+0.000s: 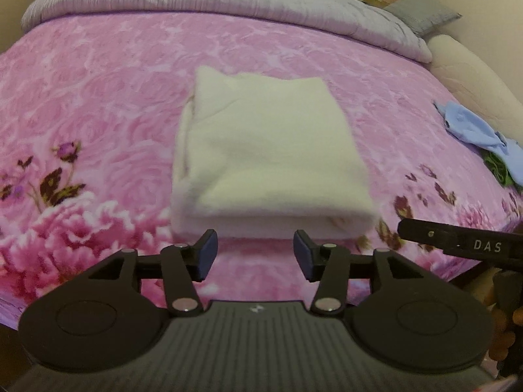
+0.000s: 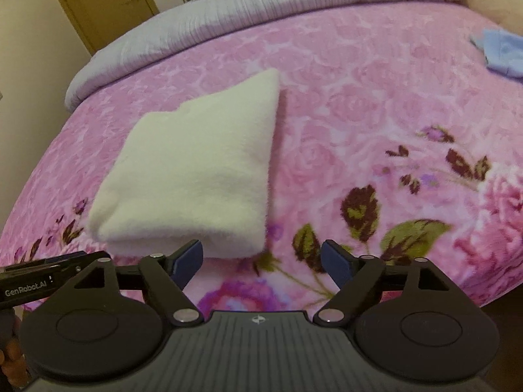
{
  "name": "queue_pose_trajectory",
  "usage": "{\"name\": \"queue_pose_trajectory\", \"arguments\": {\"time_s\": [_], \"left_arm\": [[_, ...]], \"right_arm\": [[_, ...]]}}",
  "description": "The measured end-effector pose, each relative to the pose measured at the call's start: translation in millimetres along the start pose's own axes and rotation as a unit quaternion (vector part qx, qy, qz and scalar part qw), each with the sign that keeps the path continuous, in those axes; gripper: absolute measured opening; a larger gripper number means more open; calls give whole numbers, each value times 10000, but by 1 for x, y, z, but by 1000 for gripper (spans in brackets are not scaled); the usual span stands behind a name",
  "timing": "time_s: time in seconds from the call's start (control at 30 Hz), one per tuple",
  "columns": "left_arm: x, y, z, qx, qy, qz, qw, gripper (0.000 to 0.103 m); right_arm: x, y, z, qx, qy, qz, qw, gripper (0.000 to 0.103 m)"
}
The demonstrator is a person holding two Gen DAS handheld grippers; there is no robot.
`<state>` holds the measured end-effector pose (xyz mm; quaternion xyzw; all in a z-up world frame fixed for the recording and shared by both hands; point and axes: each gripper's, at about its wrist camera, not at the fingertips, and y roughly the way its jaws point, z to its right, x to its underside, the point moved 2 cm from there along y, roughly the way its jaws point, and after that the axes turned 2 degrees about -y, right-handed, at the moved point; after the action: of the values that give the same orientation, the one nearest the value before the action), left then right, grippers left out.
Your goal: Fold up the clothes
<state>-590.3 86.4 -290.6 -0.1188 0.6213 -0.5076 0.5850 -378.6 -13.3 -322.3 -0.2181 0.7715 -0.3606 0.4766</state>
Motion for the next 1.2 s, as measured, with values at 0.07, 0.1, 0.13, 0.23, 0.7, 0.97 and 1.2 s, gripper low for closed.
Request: {"name": "queue_pose_trajectory", "arguments": {"time_s": [0.07, 0.1, 0.13, 0.23, 0.7, 0.97, 1.2], "left_arm": [[2, -7, 5, -33, 70, 62, 10000, 50], [3, -11, 7, -56, 107, 96, 9999, 51], [4, -16, 9, -79, 144, 131, 9998, 51], [8, -29, 16, -185, 264, 249, 9992, 54], [40, -72, 31, -648, 510, 531, 9952, 60], [55, -95, 29, -777, 390, 678, 9939, 60], [53, -99, 16, -770, 220, 789, 9937, 60]], "right_arm": [[4, -7, -2, -10, -32, 25, 10000, 84], [5, -10, -3, 2, -42, 26, 10000, 86], [7, -12, -4, 14, -52, 26, 10000, 86], [10, -18, -8, 127, -108, 42, 9999, 88], [24, -48, -16, 206, -292, 284, 9990, 88], [29, -56, -29, -3, -504, 333, 9982, 88], [29, -52, -39, -77, -642, 301, 9974, 88]]}}
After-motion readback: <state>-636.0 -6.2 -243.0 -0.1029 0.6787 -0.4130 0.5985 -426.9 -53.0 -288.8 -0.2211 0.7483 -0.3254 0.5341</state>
